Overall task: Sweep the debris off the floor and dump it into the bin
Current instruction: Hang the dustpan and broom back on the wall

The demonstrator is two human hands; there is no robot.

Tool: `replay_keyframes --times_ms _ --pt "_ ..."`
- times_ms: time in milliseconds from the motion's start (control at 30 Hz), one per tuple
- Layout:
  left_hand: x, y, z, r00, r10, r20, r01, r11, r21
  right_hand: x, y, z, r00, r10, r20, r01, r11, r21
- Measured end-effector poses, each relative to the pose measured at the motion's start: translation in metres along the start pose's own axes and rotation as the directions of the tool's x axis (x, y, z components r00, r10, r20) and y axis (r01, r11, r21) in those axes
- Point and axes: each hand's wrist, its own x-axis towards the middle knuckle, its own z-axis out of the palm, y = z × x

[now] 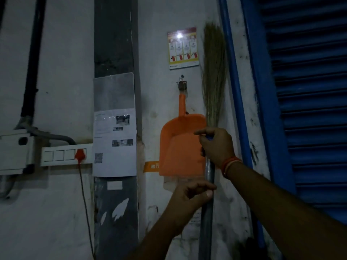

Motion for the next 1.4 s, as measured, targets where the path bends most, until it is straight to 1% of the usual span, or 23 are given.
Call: replay_keyframes --times_ms 133,233,300,367,433,500,533,567,600,700,767,800,867,900,933,1000,1067,1100,1167,1200,1300,1367,1400 --pt "-0.014 0.000 -0.001 0.999 0.017 -0.035 -0.018 1.000 -0.004 -0.015 -0.011 0.013 1.000 0.014 0.007 -0.014 1.000 0.006" --pt "-0.025 0.001 -0.015 0.996 0.019 -0.086 -0.014 0.999 0.051 -0.025 -0.029 0.006 0.981 -0.027 0.190 0.069 0.973 -0.219" --pt "-0.034 0.002 -0.033 0.995 0.001 -0.096 0.008 0.995 0.096 -0.032 -0.050 -0.007 0.927 -0.019 0.373 0.210 0.853 -0.478" --pt "-0.045 0.006 -0.053 0.996 -0.005 -0.093 0.019 0.989 0.148 -0.040 -0.078 -0.021 0.875 -0.044 0.481 0.391 0.648 -0.653" --pt "-0.054 0.012 -0.072 0.995 0.002 -0.096 0.021 0.970 0.240 -0.048 -0.102 -0.029 0.783 -0.135 0.608 0.597 0.441 -0.670" --pt "-0.060 0.019 -0.089 0.995 0.003 -0.097 0.029 0.943 0.332 -0.053 -0.117 -0.031 0.577 -0.205 0.790 0.815 0.209 -0.541" --pt "-0.063 0.022 -0.098 0.997 0.009 -0.081 0.022 0.925 0.378 -0.054 -0.122 -0.029 0.481 -0.186 0.857 0.876 0.118 -0.467" --pt "-0.065 0.026 -0.106 0.998 0.024 -0.054 0.002 0.902 0.433 -0.055 -0.127 -0.025 0.412 -0.143 0.900 0.911 0.060 -0.408" --pt "-0.068 0.031 -0.113 0.999 0.040 -0.019 -0.026 0.873 0.486 -0.056 -0.132 -0.021 0.372 -0.082 0.925 0.928 0.029 -0.370" --pt "-0.076 0.052 -0.130 0.994 0.053 0.093 -0.097 0.809 0.580 -0.058 -0.134 -0.007 0.325 0.157 0.933 0.944 0.000 -0.329" --pt "-0.080 0.064 -0.140 0.984 0.033 0.175 -0.138 0.766 0.627 -0.062 -0.128 0.004 0.309 0.263 0.914 0.946 0.012 -0.323" --pt "-0.082 0.069 -0.146 0.975 0.028 0.219 -0.167 0.744 0.647 -0.067 -0.127 0.010 0.327 0.303 0.895 0.926 0.084 -0.367" --pt "-0.087 0.076 -0.156 0.959 0.028 0.282 -0.221 0.696 0.683 -0.075 -0.117 0.016 0.304 0.308 0.902 0.910 0.188 -0.371" --pt "-0.089 0.078 -0.161 0.955 0.034 0.295 -0.242 0.664 0.708 -0.079 -0.111 0.019 0.281 0.273 0.920 0.920 0.196 -0.339" --pt "-0.090 0.081 -0.164 0.953 0.048 0.298 -0.262 0.622 0.738 -0.084 -0.107 0.019 0.273 0.232 0.934 0.927 0.197 -0.320" --pt "-0.093 0.083 -0.170 0.959 0.114 0.261 -0.280 0.535 0.797 -0.097 -0.098 0.018 0.306 0.126 0.944 0.918 0.224 -0.328" --pt "-0.097 0.081 -0.170 0.958 0.249 0.145 -0.256 0.503 0.826 -0.109 -0.090 0.015 0.365 0.085 0.927 0.860 0.351 -0.370" --pt "-0.100 0.079 -0.169 0.943 0.329 0.049 -0.227 0.529 0.818 -0.114 -0.085 0.016 0.404 0.057 0.913 0.826 0.405 -0.391" --pt "-0.108 0.071 -0.164 0.874 0.455 -0.170 -0.200 0.656 0.728 -0.123 -0.073 0.018 0.465 0.034 0.884 0.767 0.483 -0.422" --pt "-0.113 0.067 -0.161 0.838 0.474 -0.271 -0.199 0.728 0.657 -0.128 -0.066 0.018 0.506 0.031 0.862 0.728 0.522 -0.445" --pt "-0.121 0.054 -0.156 0.775 0.370 -0.512 -0.167 0.902 0.399 -0.143 -0.051 0.017 0.603 -0.027 0.797 0.638 0.617 -0.461" --pt "-0.122 0.050 -0.154 0.780 0.256 -0.571 -0.142 0.961 0.236 -0.157 -0.047 0.018 0.662 -0.050 0.747 0.569 0.683 -0.458" --pt "-0.122 0.049 -0.151 0.803 0.198 -0.562 -0.133 0.979 0.155 -0.164 -0.046 0.019 0.684 -0.046 0.728 0.528 0.720 -0.451"
